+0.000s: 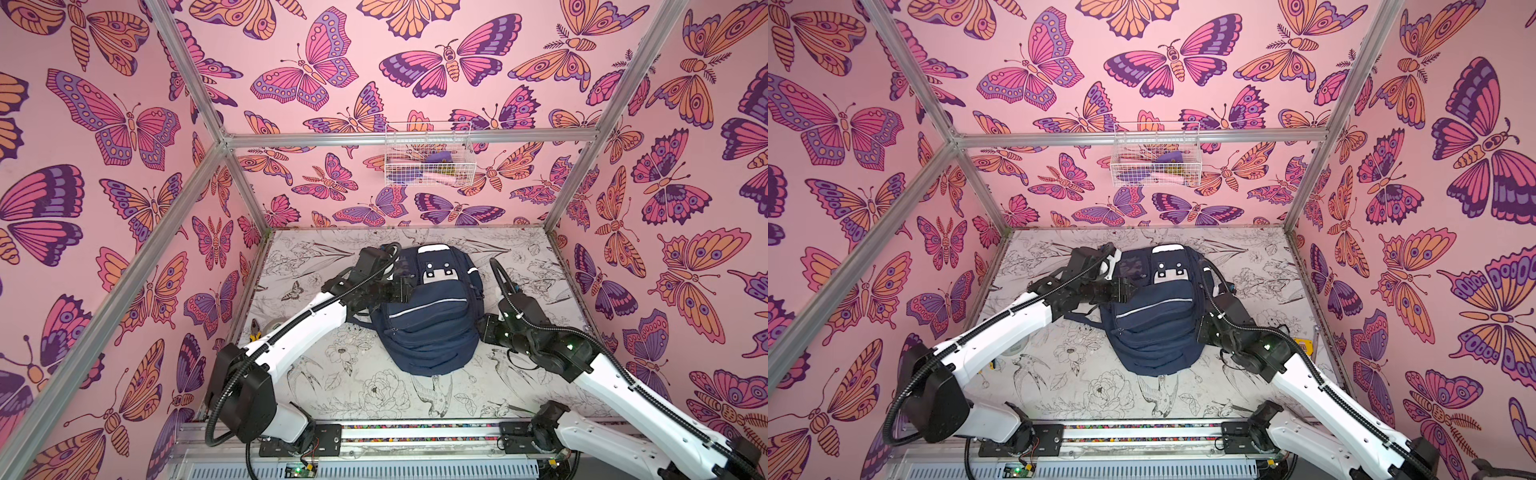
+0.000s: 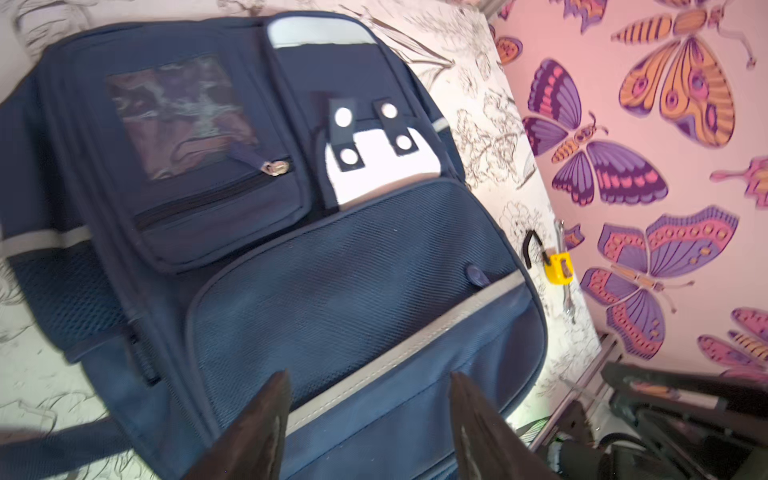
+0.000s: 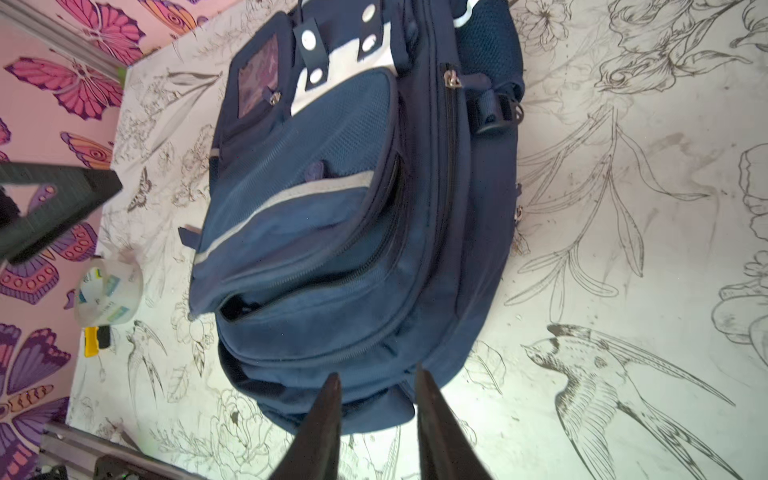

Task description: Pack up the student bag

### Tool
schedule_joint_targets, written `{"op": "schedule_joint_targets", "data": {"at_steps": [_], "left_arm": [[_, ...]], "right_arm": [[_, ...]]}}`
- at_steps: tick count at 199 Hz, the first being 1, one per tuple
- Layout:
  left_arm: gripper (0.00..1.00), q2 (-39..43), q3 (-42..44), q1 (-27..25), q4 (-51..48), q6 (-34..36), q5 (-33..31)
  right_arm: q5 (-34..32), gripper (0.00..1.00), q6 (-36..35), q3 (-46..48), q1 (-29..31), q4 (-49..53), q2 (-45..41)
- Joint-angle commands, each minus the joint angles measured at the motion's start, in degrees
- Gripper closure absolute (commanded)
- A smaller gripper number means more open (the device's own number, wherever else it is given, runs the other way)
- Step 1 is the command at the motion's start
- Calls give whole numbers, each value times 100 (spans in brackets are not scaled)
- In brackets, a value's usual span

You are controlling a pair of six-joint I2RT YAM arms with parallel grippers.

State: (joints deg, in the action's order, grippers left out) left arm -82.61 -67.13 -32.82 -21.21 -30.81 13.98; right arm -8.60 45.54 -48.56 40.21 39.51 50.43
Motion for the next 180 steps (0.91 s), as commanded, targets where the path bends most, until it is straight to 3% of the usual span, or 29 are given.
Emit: {"op": "schedule_joint_targets", "data": {"at_steps": [1, 44, 121, 153, 180], "left_arm": [[35, 342, 379, 364, -134, -441, 330], [40, 566, 1138, 1094, -36, -874, 1085], [43, 672, 2002, 1301, 690, -1244, 1752], [49, 372, 2054, 1346, 883, -1369, 2154], [47, 282, 2362, 1348, 1513, -1791, 2390]], "right_arm": [[-364, 67, 353, -46, 247, 394, -46], [-319, 66, 711, -109, 781, -47, 529], [-1037, 62, 921, -1379, 2360, -342, 2431], [-1225, 61, 1141, -1900, 2652, -244, 3094], [-1403, 58, 1185, -2345, 2888, -89, 3630]]}}
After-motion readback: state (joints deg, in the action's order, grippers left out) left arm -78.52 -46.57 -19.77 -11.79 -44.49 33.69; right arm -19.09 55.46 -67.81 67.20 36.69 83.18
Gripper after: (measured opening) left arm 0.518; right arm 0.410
